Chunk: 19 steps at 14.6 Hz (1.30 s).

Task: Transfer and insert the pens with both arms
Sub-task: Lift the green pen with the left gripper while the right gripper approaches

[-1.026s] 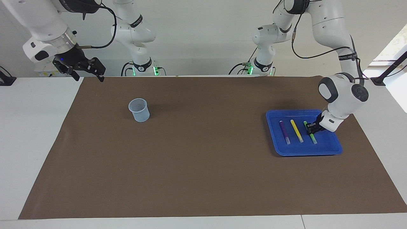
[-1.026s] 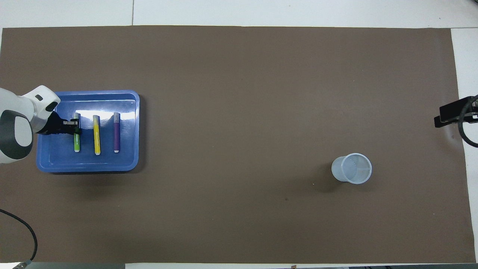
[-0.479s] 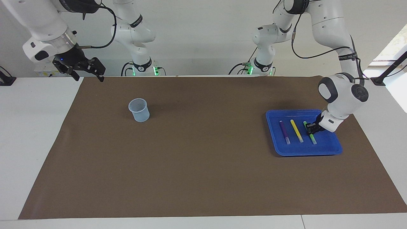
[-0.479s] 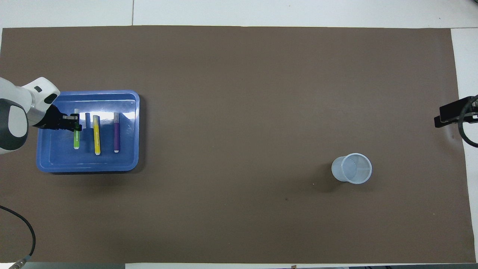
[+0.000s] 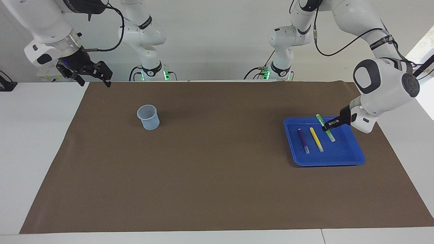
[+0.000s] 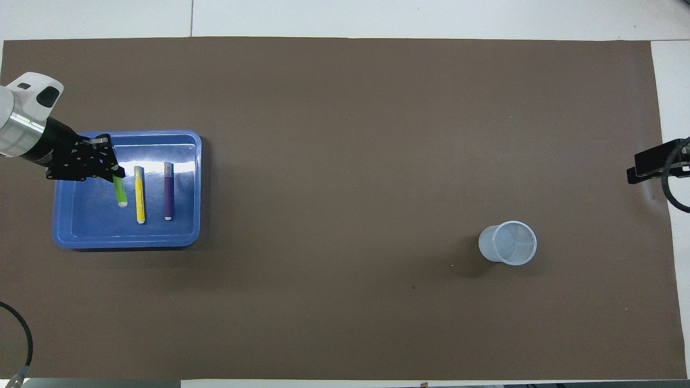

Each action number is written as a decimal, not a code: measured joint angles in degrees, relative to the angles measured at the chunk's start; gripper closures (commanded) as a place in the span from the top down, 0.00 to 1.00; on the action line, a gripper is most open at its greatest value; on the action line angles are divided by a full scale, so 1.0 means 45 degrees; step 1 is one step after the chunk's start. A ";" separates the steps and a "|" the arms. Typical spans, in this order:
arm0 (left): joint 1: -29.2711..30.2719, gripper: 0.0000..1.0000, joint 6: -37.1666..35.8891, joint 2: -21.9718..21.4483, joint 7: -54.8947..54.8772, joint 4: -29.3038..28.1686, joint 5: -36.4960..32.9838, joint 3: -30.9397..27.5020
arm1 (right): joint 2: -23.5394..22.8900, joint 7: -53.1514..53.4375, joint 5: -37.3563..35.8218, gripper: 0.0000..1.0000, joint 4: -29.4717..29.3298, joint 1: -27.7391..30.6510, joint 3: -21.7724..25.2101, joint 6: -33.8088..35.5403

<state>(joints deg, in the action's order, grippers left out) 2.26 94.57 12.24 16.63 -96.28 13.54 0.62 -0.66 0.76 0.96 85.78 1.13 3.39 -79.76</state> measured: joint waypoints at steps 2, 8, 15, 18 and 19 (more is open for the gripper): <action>-0.0496 0.00 -0.0815 -0.0608 0.2177 0.0012 0.0880 0.0024 | 0.0000 0.0000 0.0000 1.00 0.0000 0.0000 0.0000 0.0000; -0.1879 0.00 -0.2374 -0.1676 0.8079 -0.0056 0.4519 0.0082 | 0.0003 -0.0004 0.0003 1.00 0.0010 -0.0018 -0.0040 0.0052; -0.4369 0.00 -0.0102 -0.1869 1.3451 -0.0836 0.7987 0.0116 | 0.0118 0.0007 0.1830 1.00 0.0016 -0.0174 -0.1398 0.0203; -0.5498 0.00 0.2104 -0.2765 1.4802 -0.2139 0.8837 0.0125 | 0.0255 0.1221 0.4555 1.00 0.0034 -0.0156 -0.1412 0.0384; -0.5887 0.00 0.2930 -0.3189 1.5269 -0.2689 0.8985 0.0129 | 0.0279 0.2140 0.5479 1.00 0.0055 -0.0165 -0.1429 0.0385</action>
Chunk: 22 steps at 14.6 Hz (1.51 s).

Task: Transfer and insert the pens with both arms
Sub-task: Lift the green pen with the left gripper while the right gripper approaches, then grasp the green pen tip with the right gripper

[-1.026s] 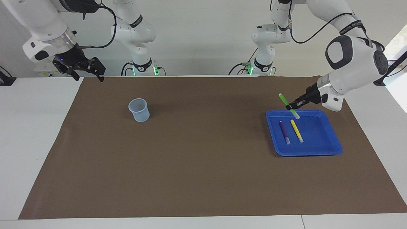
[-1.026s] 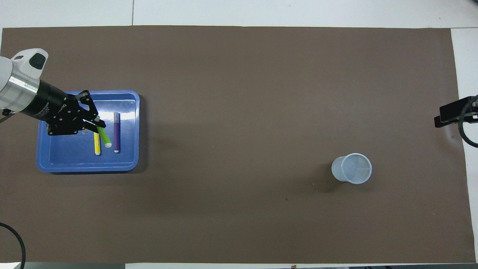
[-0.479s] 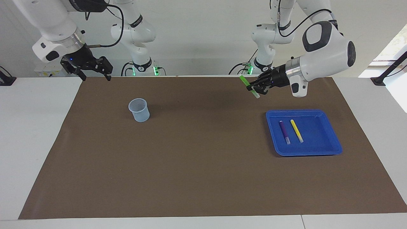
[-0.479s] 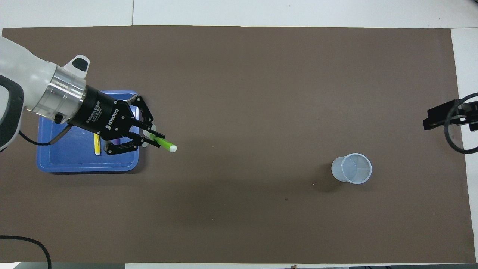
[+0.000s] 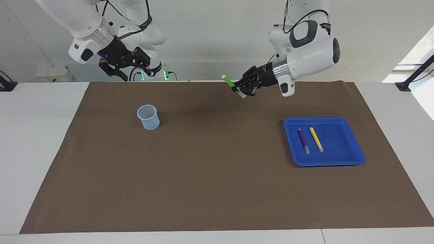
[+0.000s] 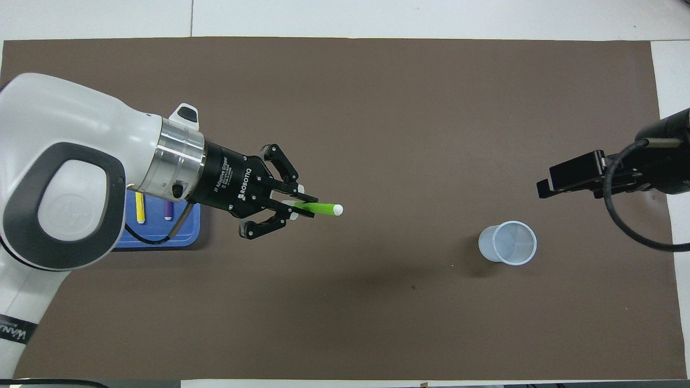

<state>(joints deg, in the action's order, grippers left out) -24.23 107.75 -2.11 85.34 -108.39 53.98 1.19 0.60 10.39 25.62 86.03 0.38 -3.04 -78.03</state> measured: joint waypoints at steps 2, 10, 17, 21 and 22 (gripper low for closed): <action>-0.0845 0.00 0.1847 -0.0908 0.1092 -0.1193 0.0344 0.0002 | 0.0077 0.1856 0.1337 1.00 0.0155 -0.0113 -0.0079 -0.0213; -0.1900 0.00 0.4506 -0.2434 0.3130 -0.3126 0.1071 0.0252 | 0.1052 0.4091 0.2848 1.00 0.2698 -0.2896 -0.0180 -0.4657; -0.1935 0.00 0.4828 -0.2434 0.3304 -0.3156 0.1332 0.0332 | 0.1992 0.4770 0.2861 0.95 0.4667 -0.4641 -0.0162 -0.6696; -0.1935 0.00 0.4873 -0.2434 0.3322 -0.3159 0.1334 0.0332 | 0.2070 0.4758 0.2861 0.73 0.4787 -0.4552 -0.0059 -0.6744; -0.1935 0.00 0.4911 -0.2434 0.3323 -0.3160 0.1334 0.0332 | 0.2071 0.4758 0.2861 0.73 0.4804 -0.4551 -0.0059 -0.6777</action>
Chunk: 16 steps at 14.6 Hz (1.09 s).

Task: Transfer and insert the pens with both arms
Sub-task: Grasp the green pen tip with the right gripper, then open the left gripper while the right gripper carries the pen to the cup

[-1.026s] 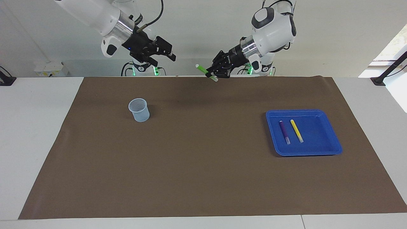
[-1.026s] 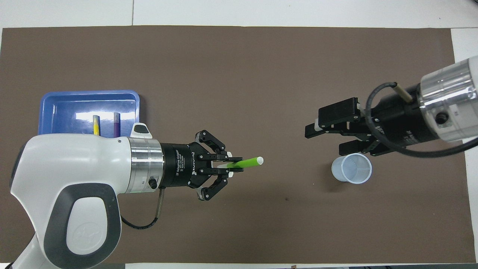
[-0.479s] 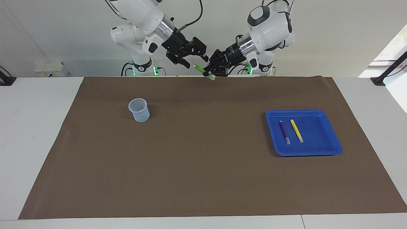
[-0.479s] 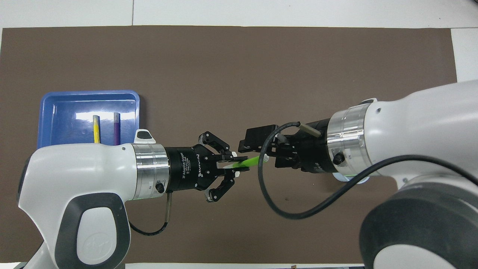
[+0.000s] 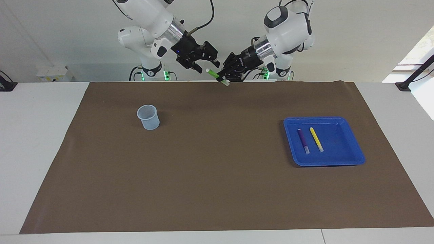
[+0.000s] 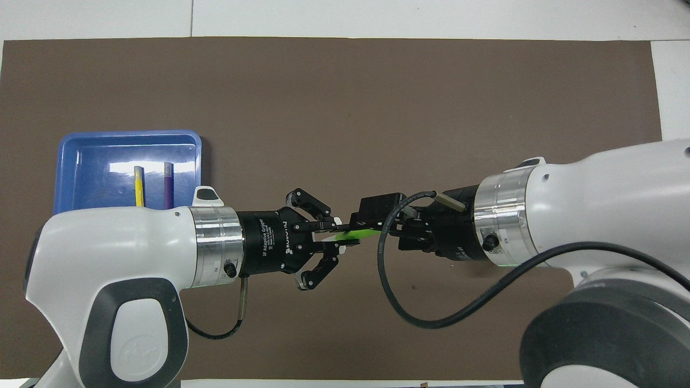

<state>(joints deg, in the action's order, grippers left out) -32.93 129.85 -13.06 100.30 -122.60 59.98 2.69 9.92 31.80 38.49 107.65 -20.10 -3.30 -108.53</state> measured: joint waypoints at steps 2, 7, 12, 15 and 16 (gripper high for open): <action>0.0000 0.00 0.0059 0.0000 0.0001 -0.0001 0.0000 0.0000 | 0.0002 0.0000 0.0000 0.66 0.0065 0.0020 0.0002 -0.0083; 0.0000 0.00 0.0125 0.0000 0.0036 -0.0003 0.0004 0.0000 | 0.0019 0.0000 0.0000 0.35 0.0144 0.0054 0.0016 -0.0431; -0.0008 0.00 0.0165 0.0005 0.0137 -0.0018 0.0005 0.0011 | 0.0032 0.0033 0.0050 0.00 0.0231 0.0050 0.0012 -0.0646; -0.0012 0.00 0.0174 0.0005 0.0139 -0.0028 0.0005 0.0013 | 0.0042 0.0061 0.0052 0.00 0.0266 0.0057 0.0020 -0.0648; -0.0013 0.00 0.0179 0.0005 0.0140 -0.0028 0.0005 0.0014 | 0.0042 0.0063 0.0053 0.00 0.0267 0.0059 0.0020 -0.0648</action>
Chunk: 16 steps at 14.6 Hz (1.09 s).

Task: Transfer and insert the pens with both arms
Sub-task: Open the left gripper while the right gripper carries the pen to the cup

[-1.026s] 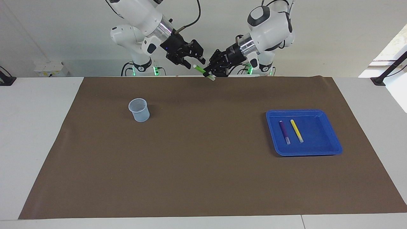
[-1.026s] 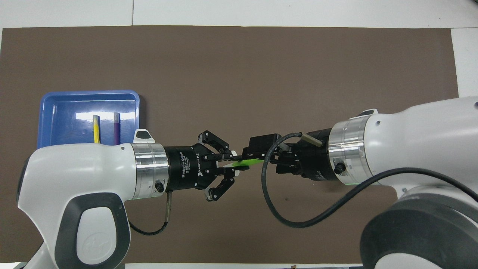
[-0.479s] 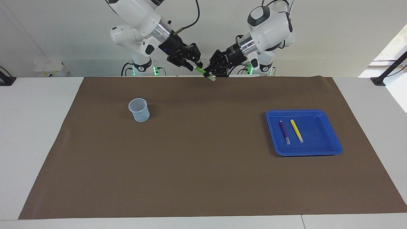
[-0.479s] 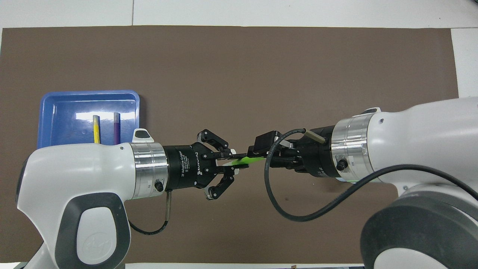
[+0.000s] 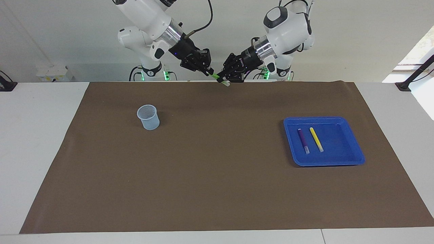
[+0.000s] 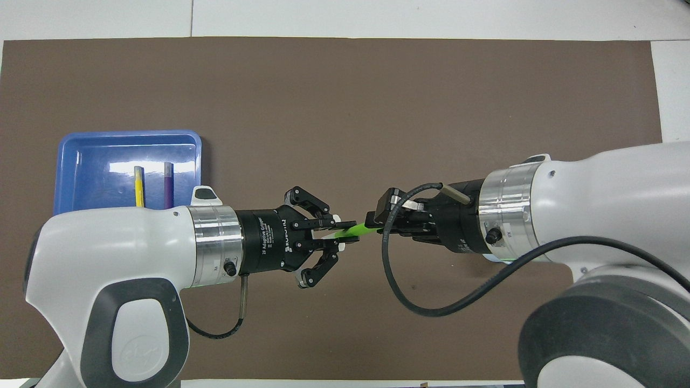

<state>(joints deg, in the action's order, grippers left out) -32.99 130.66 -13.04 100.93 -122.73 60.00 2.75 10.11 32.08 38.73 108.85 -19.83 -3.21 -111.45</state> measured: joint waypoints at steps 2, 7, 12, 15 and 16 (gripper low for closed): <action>-0.0020 1.00 0.0072 0.0001 0.0011 0.0001 0.0001 0.0012 | 0.0001 0.0000 0.0015 0.00 0.0000 0.0034 -0.0002 -0.0001; -0.0118 1.00 0.0635 -0.0067 0.0011 0.0005 0.0002 0.0367 | 0.0001 -0.0971 -0.0133 0.00 0.0003 0.1188 0.0011 0.0311; 0.0145 1.00 0.0741 -0.0072 0.0005 0.0005 -0.0321 0.0307 | 0.0008 -0.6013 -0.3762 0.00 0.0013 0.2724 0.0084 0.2103; 0.0333 1.00 0.0740 -0.0071 -0.0038 0.0002 -0.0988 0.0291 | 0.0045 -0.7918 -0.6425 0.00 0.0084 0.2711 0.0040 0.2965; 0.0436 1.00 0.0696 -0.0071 -0.0167 0.0003 -0.1509 0.0293 | 0.0083 -0.8232 -0.6937 0.00 0.0168 0.2702 0.0019 0.3177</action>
<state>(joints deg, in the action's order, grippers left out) -31.03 133.80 -13.36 100.18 -122.72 53.21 4.07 10.48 -4.96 7.51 109.60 -7.67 -3.12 -97.15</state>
